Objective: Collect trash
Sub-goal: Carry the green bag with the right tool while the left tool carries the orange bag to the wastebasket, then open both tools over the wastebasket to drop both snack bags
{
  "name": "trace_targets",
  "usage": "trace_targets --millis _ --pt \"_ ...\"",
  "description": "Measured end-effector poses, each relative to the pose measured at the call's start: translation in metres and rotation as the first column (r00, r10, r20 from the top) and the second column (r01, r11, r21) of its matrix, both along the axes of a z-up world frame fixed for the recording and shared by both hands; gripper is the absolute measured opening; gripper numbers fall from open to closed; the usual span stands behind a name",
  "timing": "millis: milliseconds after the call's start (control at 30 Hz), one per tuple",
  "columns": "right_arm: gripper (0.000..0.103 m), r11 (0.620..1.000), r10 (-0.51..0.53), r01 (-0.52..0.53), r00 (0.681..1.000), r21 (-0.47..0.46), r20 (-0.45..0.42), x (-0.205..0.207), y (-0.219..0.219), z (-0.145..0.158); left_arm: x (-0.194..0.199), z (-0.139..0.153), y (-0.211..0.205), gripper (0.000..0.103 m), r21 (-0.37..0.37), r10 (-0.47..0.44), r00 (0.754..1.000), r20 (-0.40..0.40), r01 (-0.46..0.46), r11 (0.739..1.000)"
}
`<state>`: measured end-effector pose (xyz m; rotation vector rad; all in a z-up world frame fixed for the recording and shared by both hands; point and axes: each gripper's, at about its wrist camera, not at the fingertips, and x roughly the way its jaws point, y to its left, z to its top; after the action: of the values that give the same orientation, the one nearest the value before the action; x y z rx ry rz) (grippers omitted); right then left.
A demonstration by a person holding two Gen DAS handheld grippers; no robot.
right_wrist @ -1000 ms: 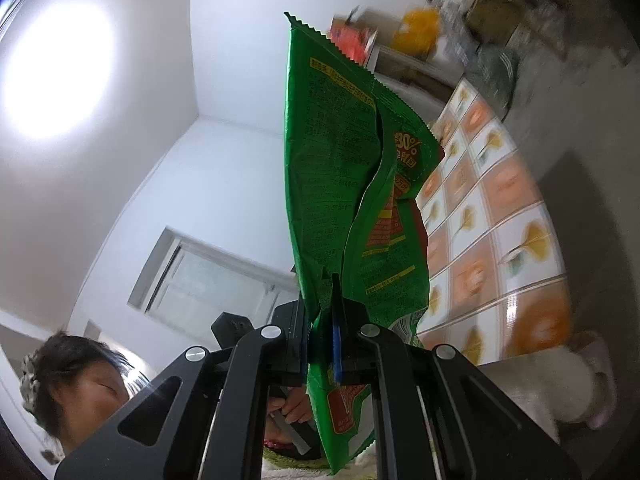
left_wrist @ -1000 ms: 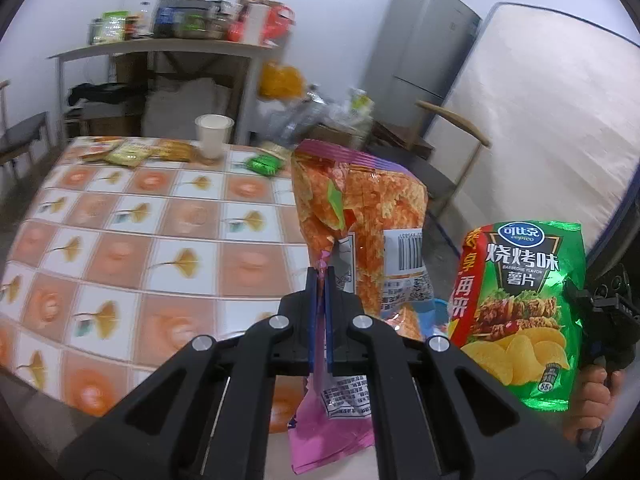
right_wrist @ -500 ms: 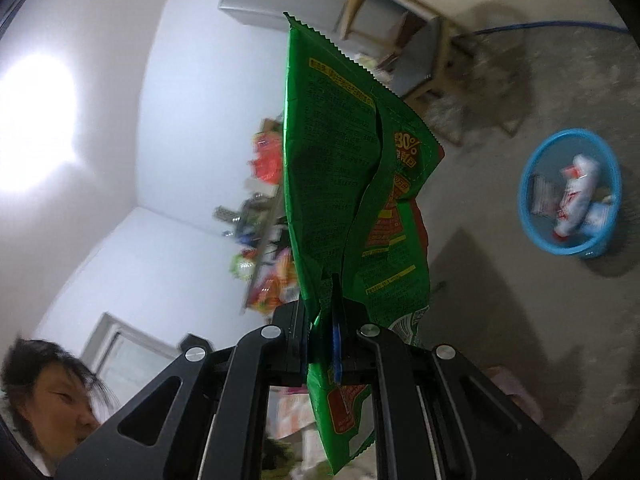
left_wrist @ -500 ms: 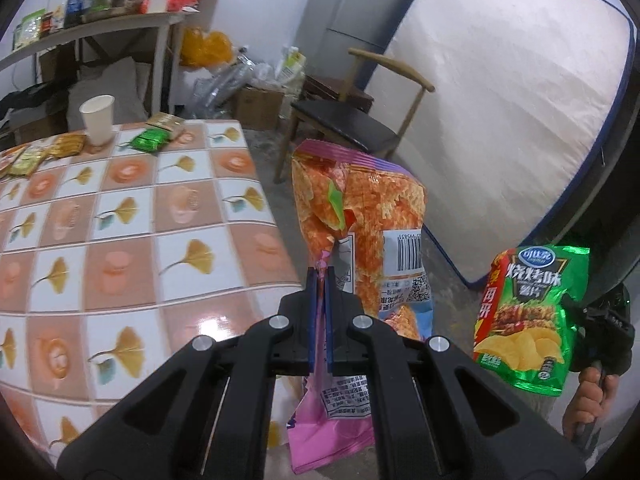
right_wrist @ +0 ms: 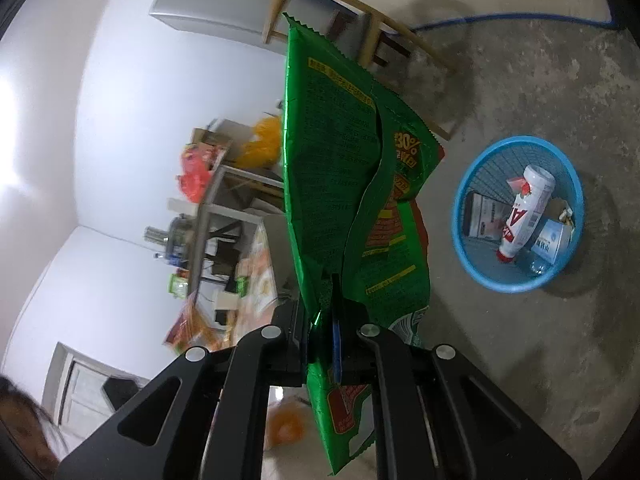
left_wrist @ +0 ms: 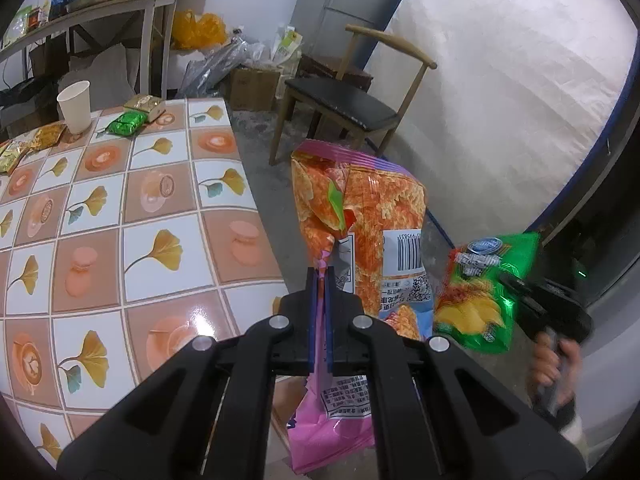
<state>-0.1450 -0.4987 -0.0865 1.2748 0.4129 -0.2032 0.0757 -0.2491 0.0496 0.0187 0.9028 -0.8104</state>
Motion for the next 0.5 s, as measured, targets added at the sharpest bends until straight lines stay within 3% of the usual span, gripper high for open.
trace_targets --millis 100,200,267,333,400,500 --pt "0.009 1.000 -0.012 0.012 0.999 0.011 -0.029 0.027 -0.026 -0.033 0.004 -0.003 0.000 0.002 0.006 0.007 1.000 -0.020 -0.007 1.000" --pt "0.012 0.998 -0.054 0.050 0.982 -0.031 -0.180 0.056 -0.054 -0.087 0.007 -0.005 -0.002 0.002 0.012 0.020 1.000 -0.025 -0.020 1.000" --pt "0.013 0.996 -0.088 0.094 0.937 0.002 -0.338 0.064 -0.068 -0.145 0.009 -0.008 -0.005 0.002 0.017 0.021 0.999 -0.038 -0.020 1.000" --pt "0.015 0.984 -0.102 0.153 0.908 0.096 -0.405 0.057 -0.074 -0.190 0.011 -0.013 -0.010 0.002 0.030 0.016 0.999 -0.051 -0.015 0.999" --pt "0.016 0.963 -0.161 0.224 0.922 0.147 -0.352 0.041 -0.076 -0.207 0.012 -0.016 -0.015 0.002 0.038 0.010 0.998 -0.059 -0.007 0.999" --pt "0.016 0.957 -0.192 0.248 0.932 0.152 -0.308 0.027 -0.078 -0.209 0.013 -0.020 -0.025 0.002 0.050 -0.004 0.998 -0.065 0.007 0.999"
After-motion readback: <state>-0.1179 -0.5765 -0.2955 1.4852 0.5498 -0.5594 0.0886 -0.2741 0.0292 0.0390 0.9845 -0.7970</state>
